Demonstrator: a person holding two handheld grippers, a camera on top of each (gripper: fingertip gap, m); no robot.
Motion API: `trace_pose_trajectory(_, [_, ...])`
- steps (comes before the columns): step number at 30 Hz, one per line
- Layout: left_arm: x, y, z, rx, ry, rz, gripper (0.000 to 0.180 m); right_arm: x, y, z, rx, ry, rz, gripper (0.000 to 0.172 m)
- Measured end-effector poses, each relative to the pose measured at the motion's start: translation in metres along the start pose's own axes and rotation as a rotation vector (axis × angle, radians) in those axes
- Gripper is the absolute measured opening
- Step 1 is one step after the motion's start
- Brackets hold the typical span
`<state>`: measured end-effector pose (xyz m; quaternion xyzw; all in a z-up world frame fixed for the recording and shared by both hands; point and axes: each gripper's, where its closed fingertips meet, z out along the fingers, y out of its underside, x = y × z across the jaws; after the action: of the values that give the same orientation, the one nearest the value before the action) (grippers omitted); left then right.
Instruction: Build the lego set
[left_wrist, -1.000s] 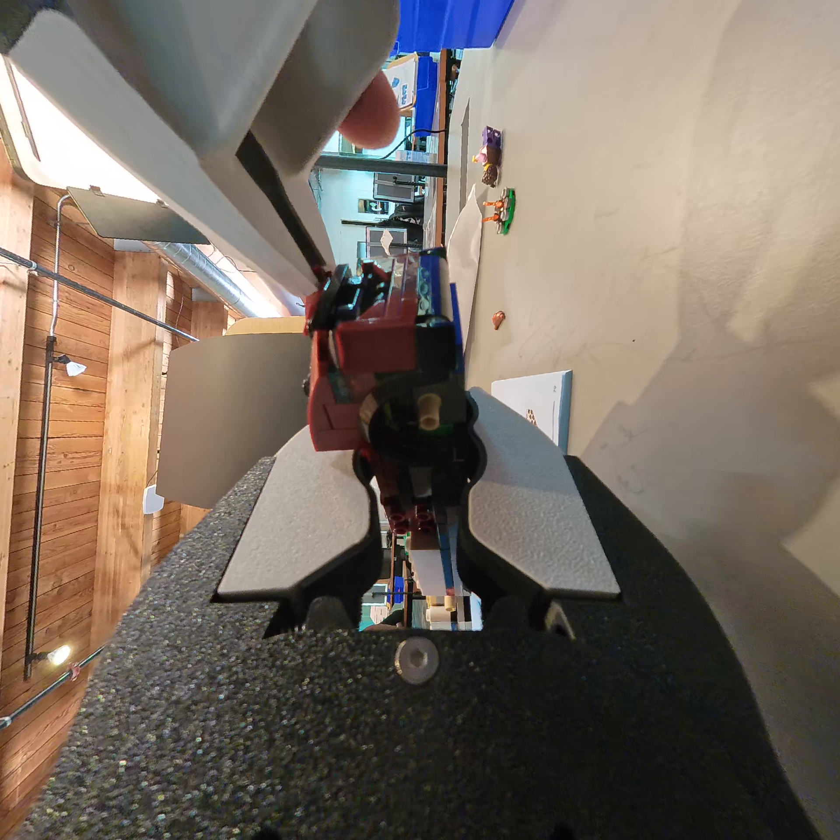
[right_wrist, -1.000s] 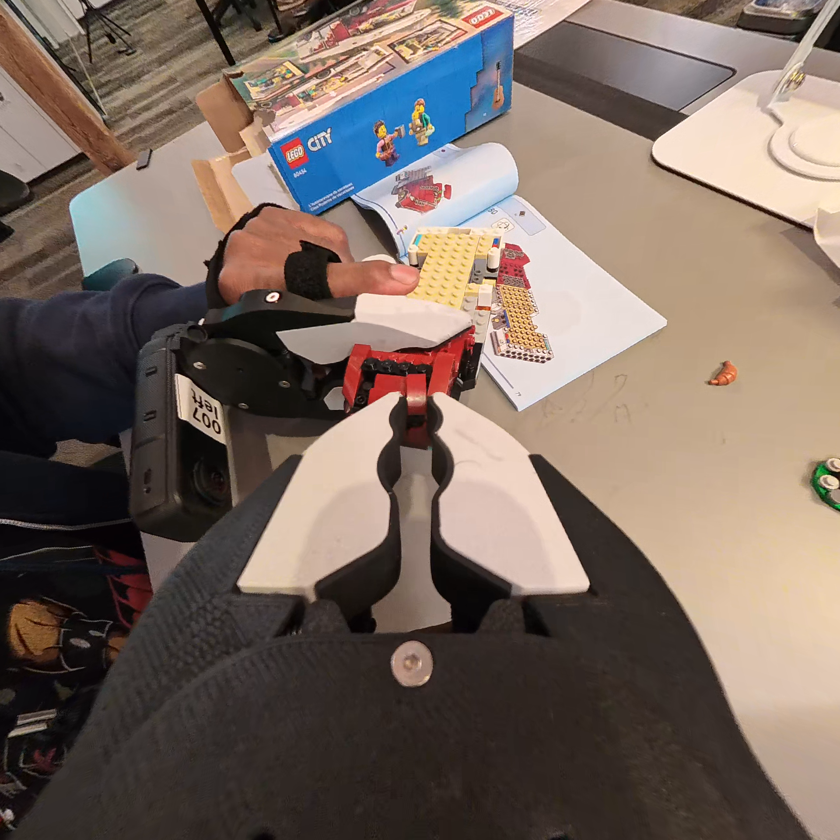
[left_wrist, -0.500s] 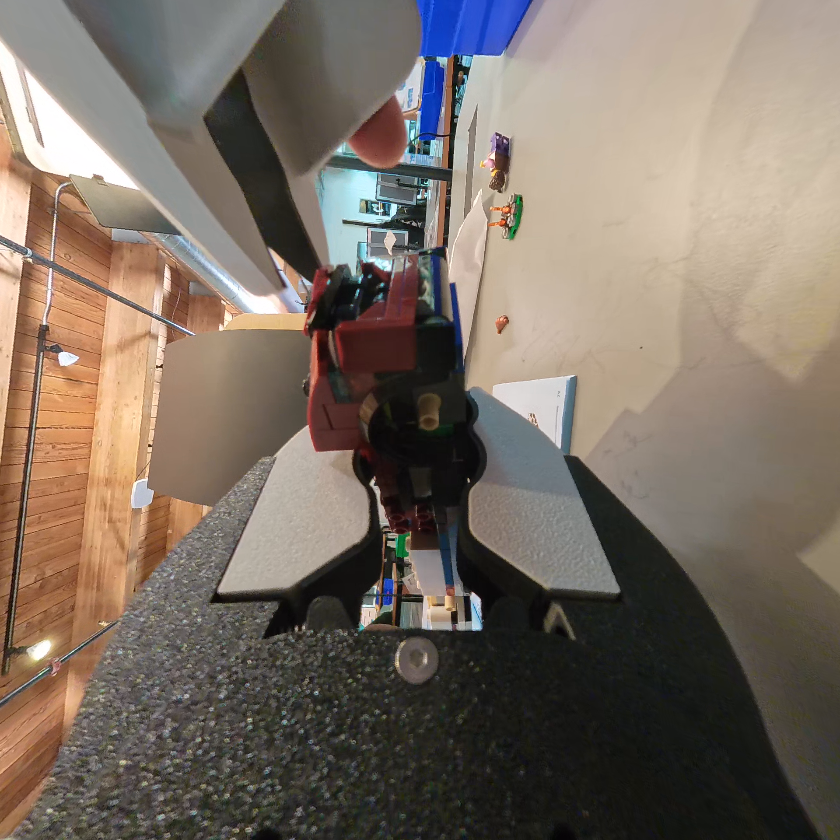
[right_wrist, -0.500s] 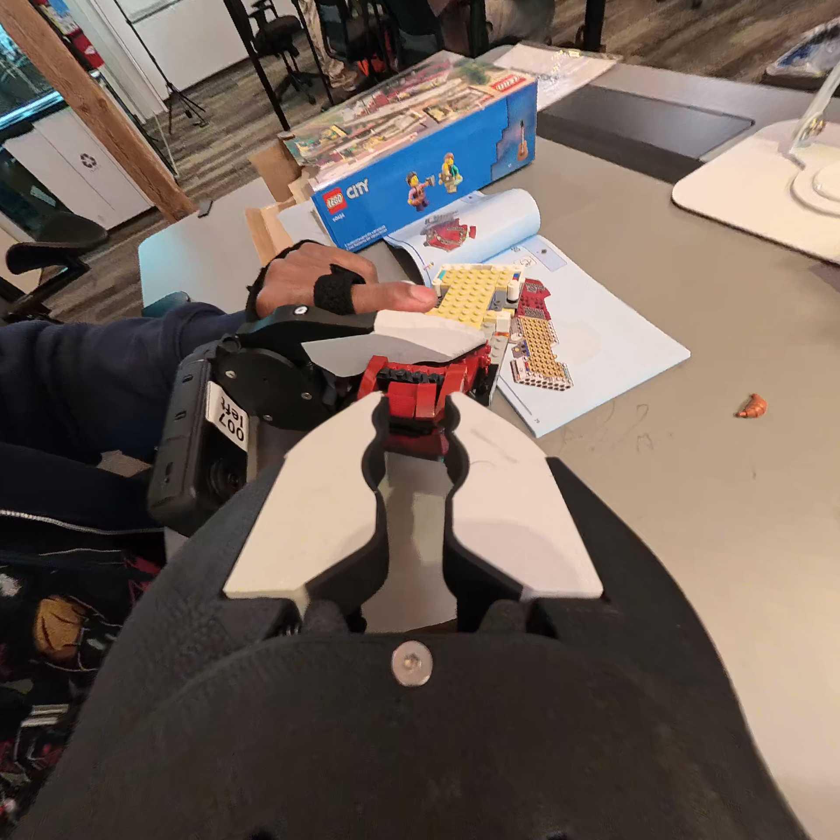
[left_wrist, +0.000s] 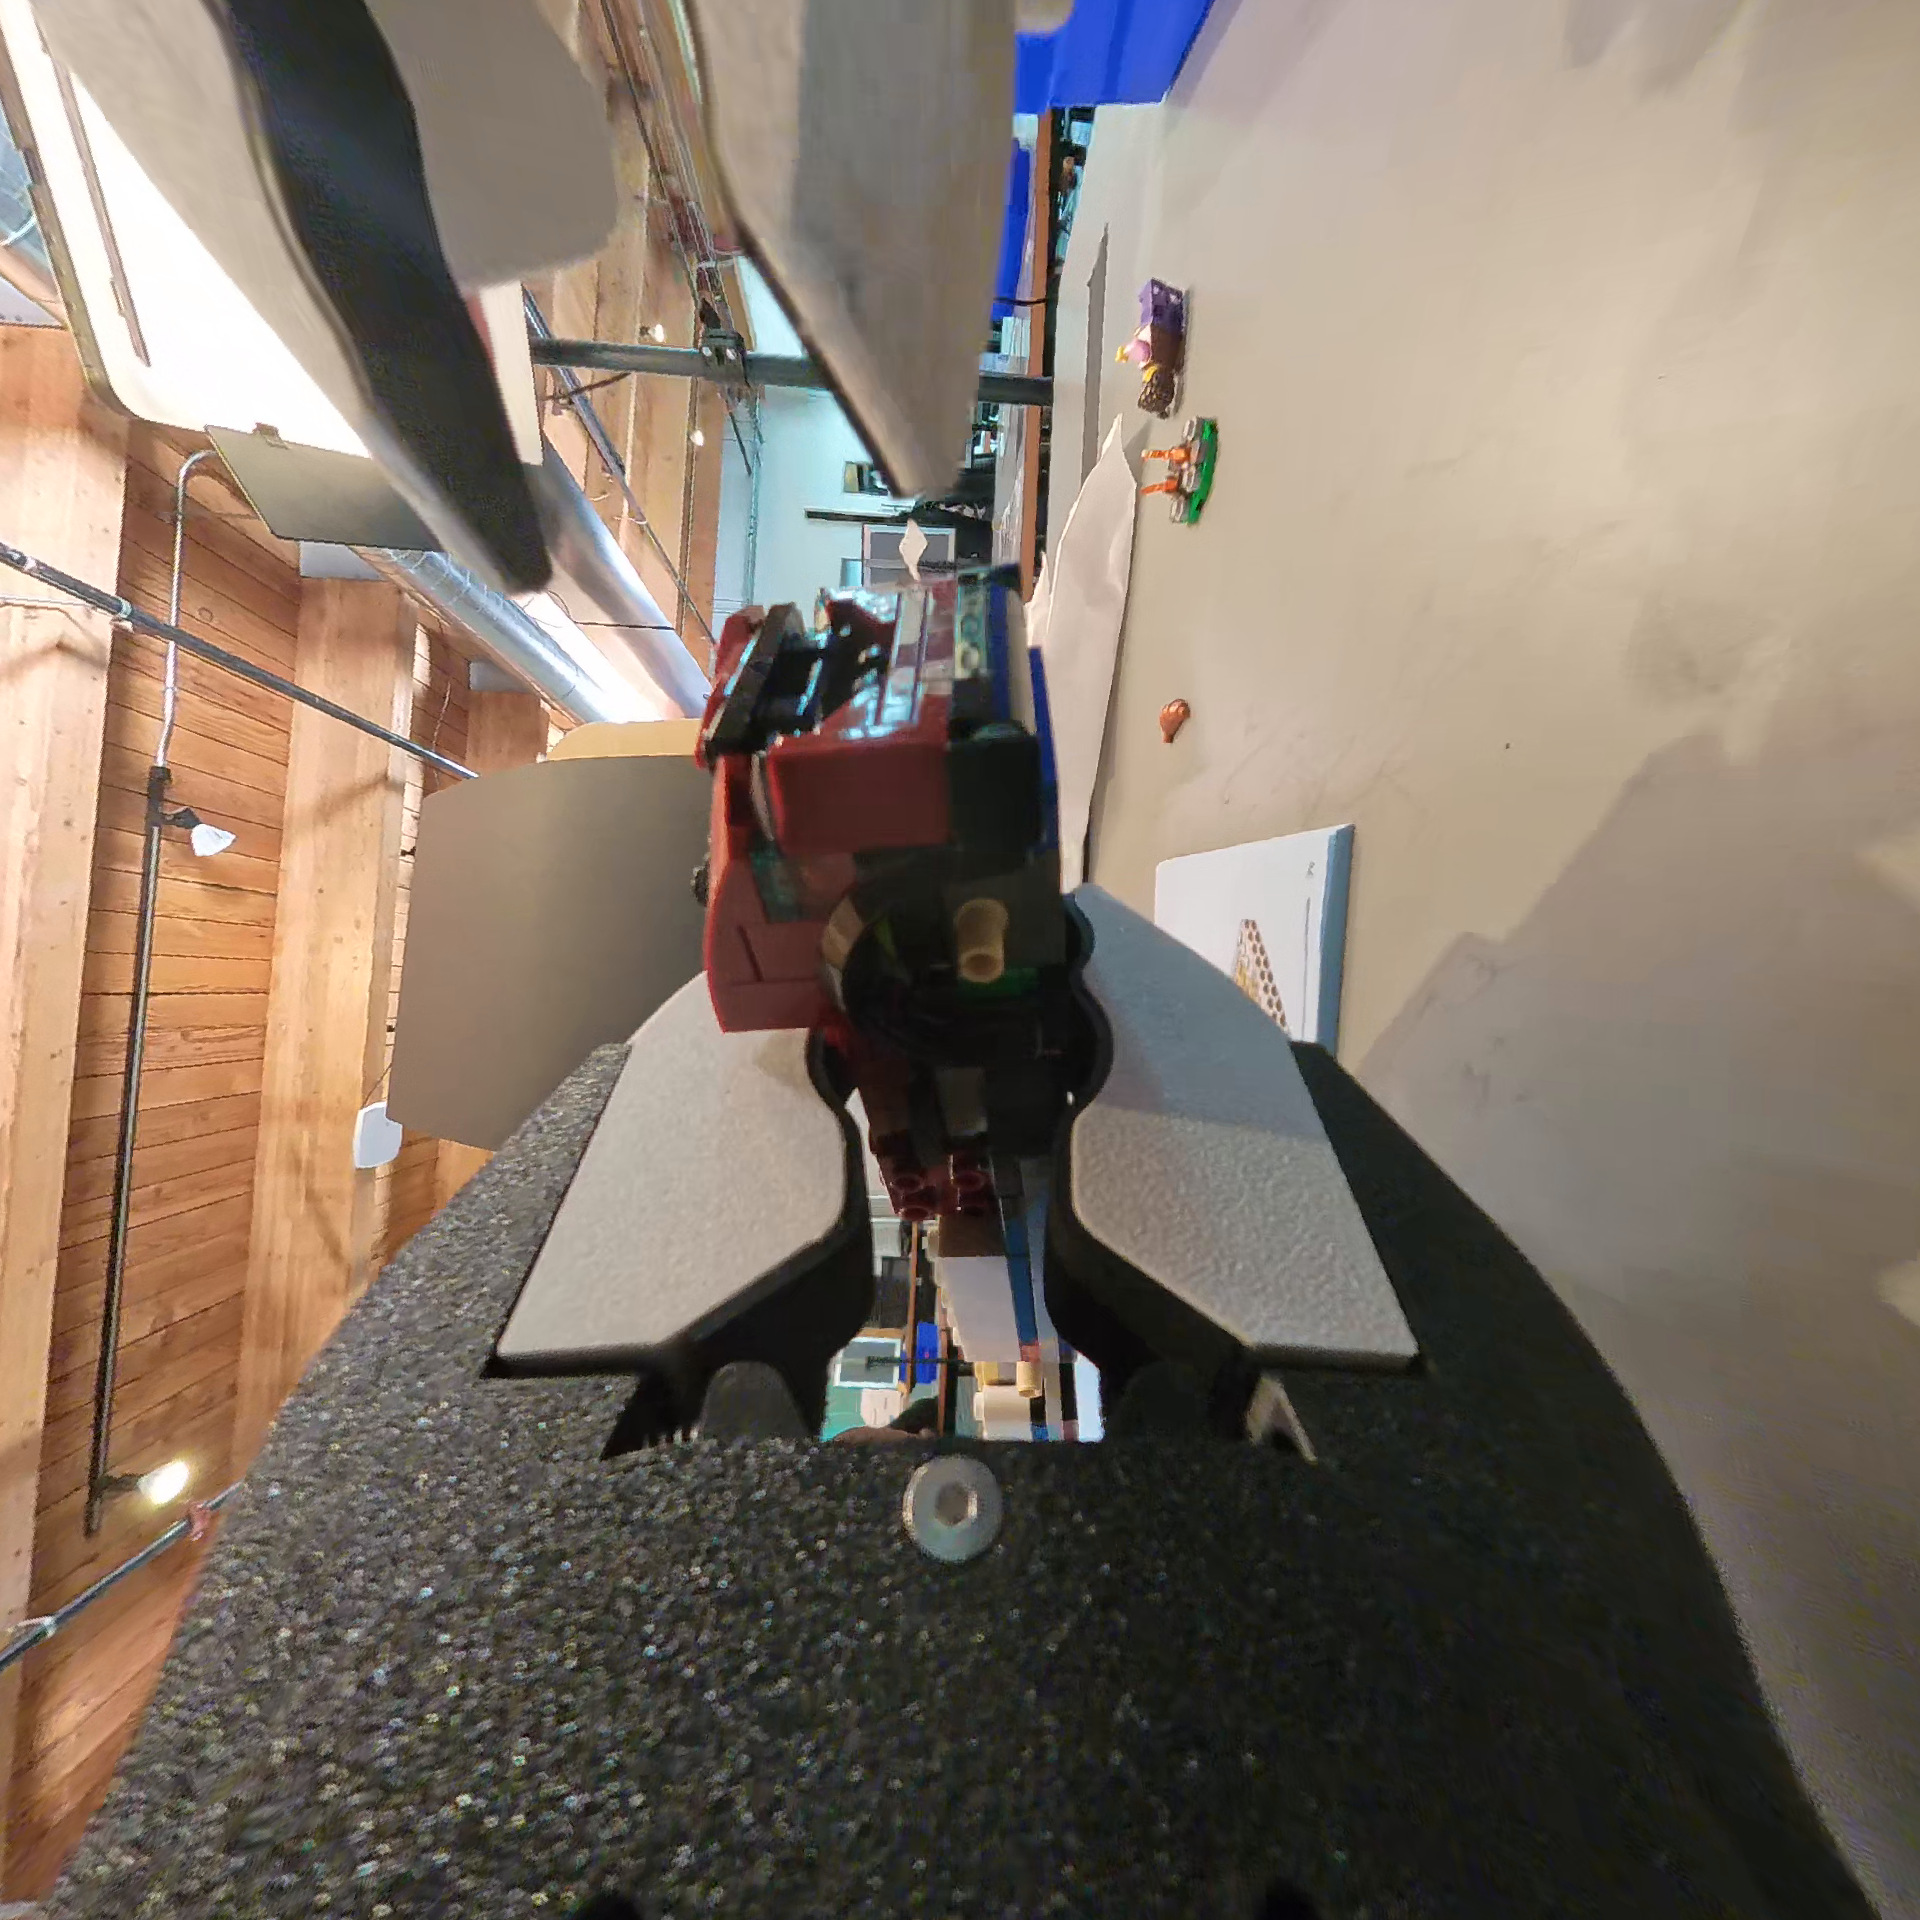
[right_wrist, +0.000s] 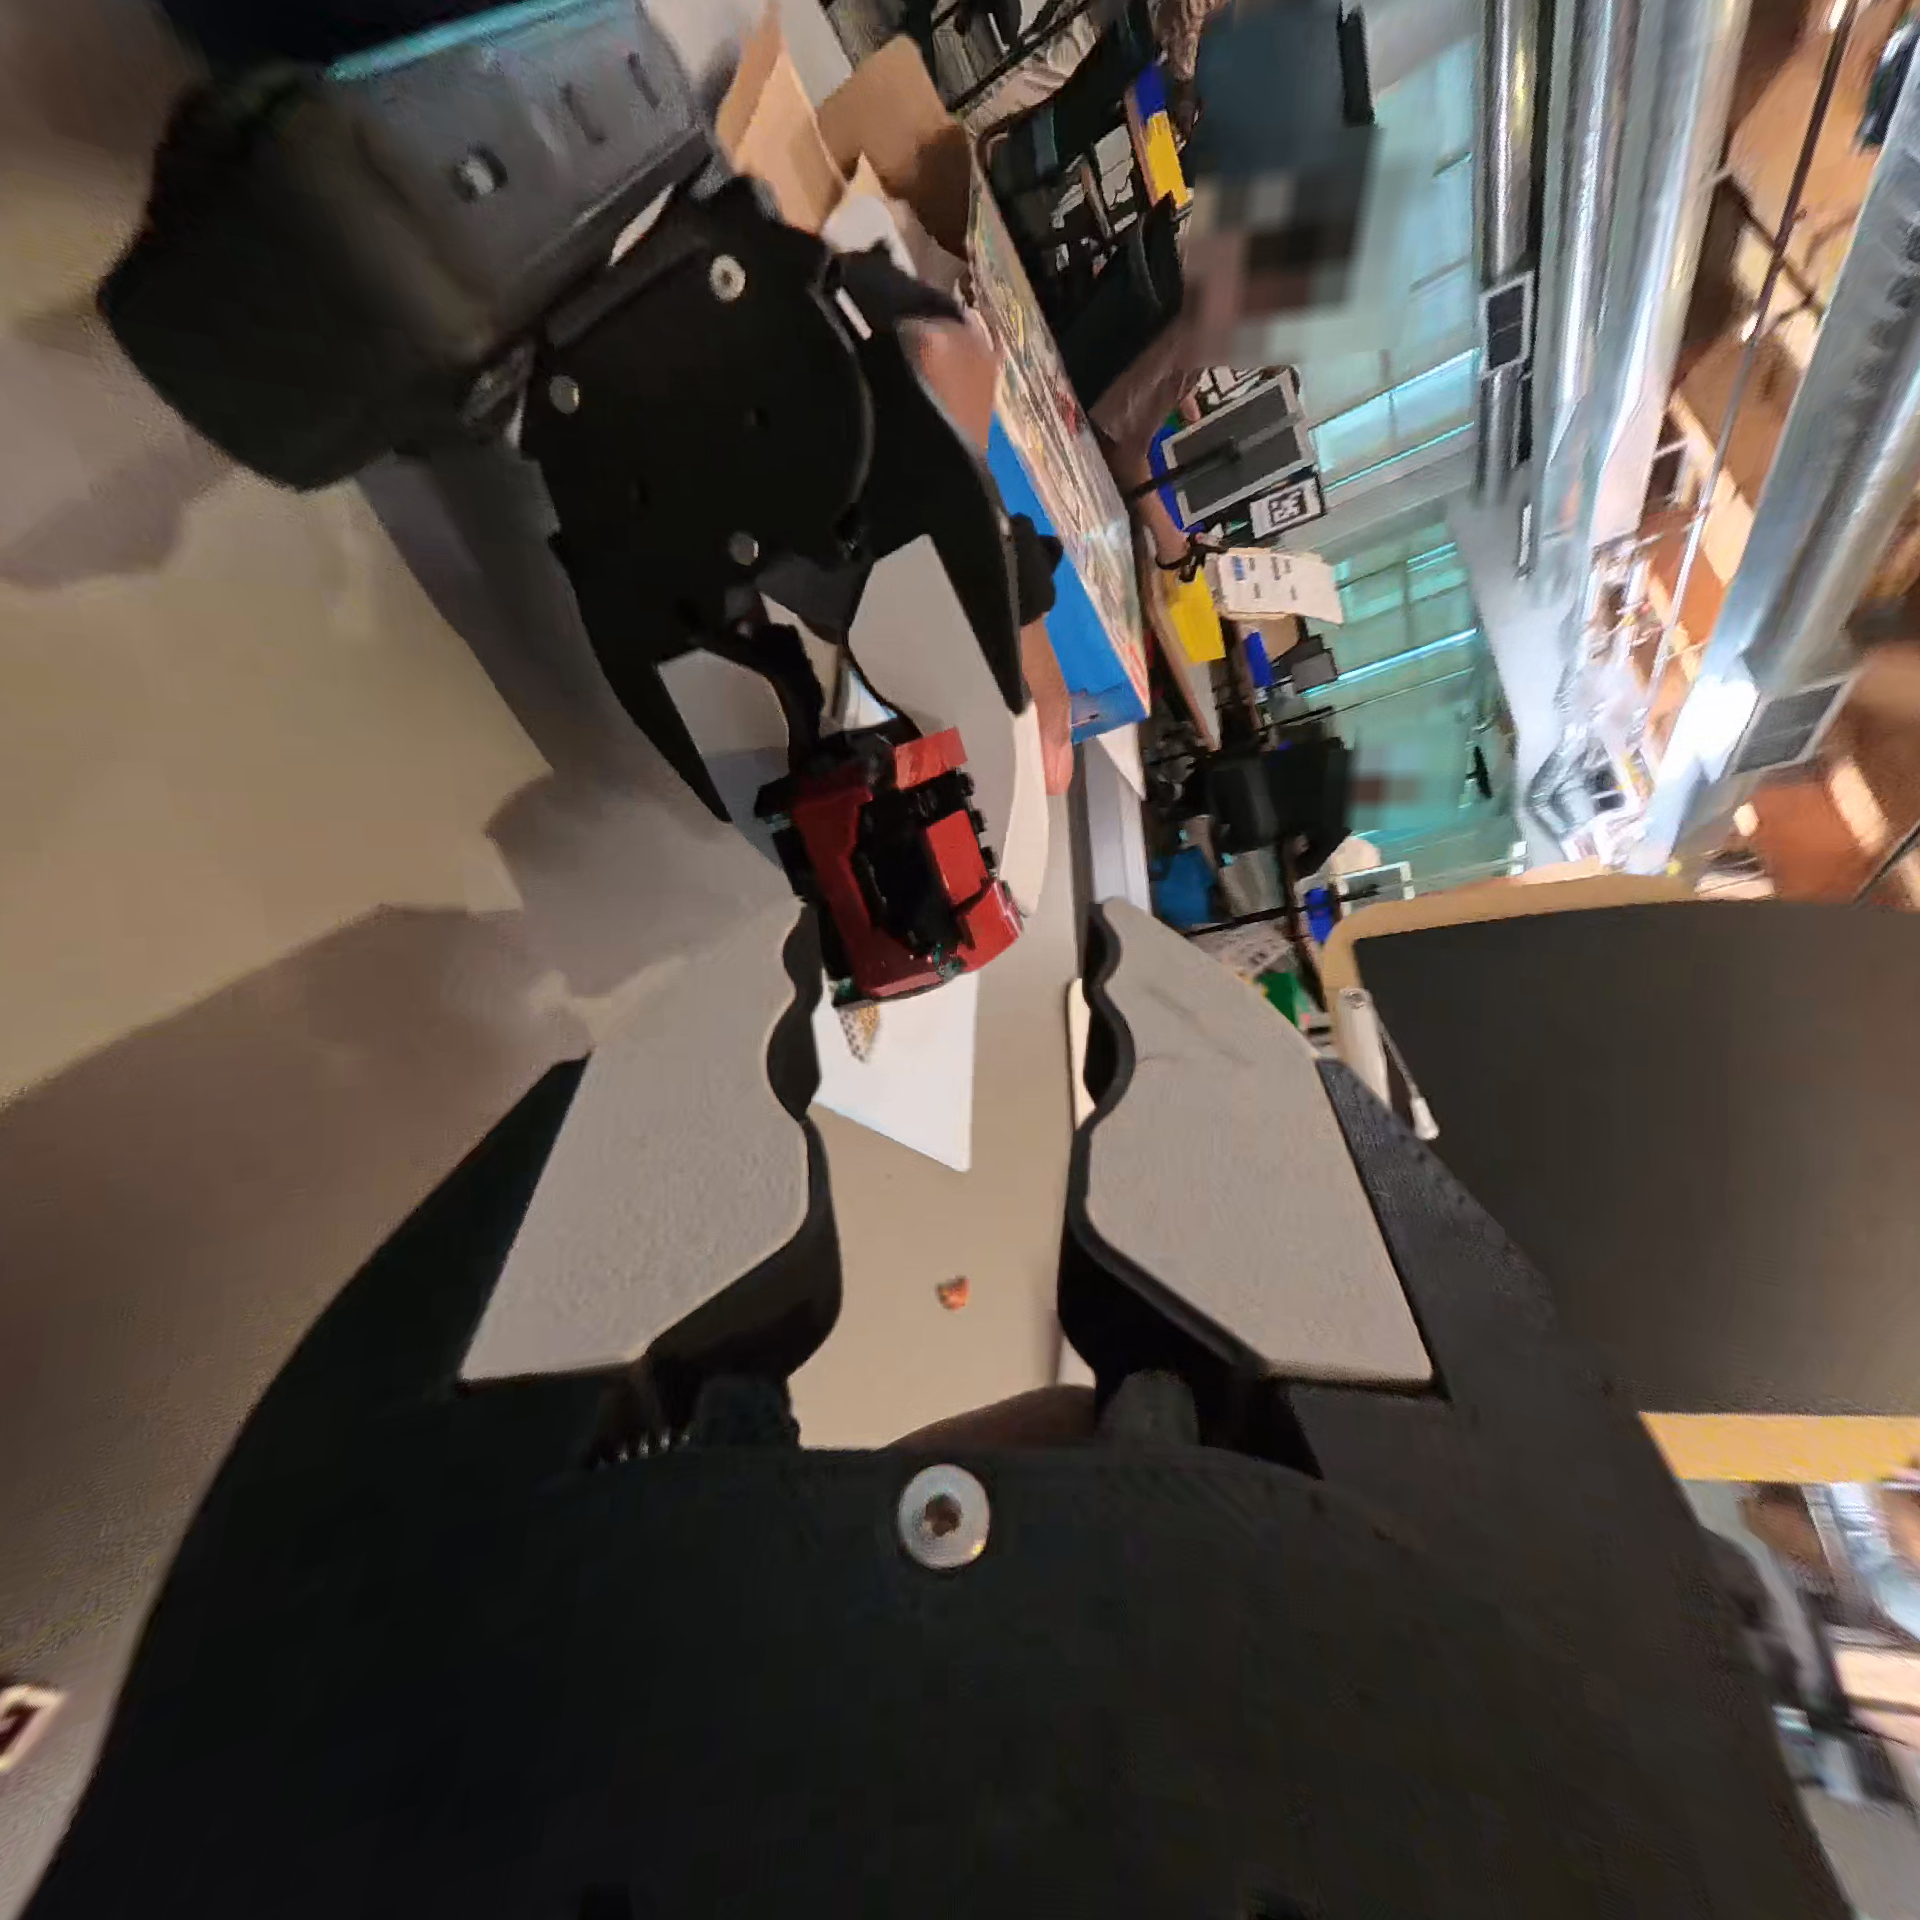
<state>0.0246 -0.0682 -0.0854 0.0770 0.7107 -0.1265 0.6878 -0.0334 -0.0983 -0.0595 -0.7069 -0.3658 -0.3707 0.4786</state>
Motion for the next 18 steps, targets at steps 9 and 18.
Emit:
trace_pose_trajectory(9, [0.008, -0.006, -0.001, 0.015, 0.028, 0.025, 0.036, -0.012, 0.009, 0.005, -0.041, 0.051, -0.2, 0.049])
trace_pose_trajectory(18, [0.01, -0.009, -0.002, 0.03, 0.041, 0.028, 0.036, -0.023, 0.012, 0.011, -0.072, 0.039, -0.259, 0.042])
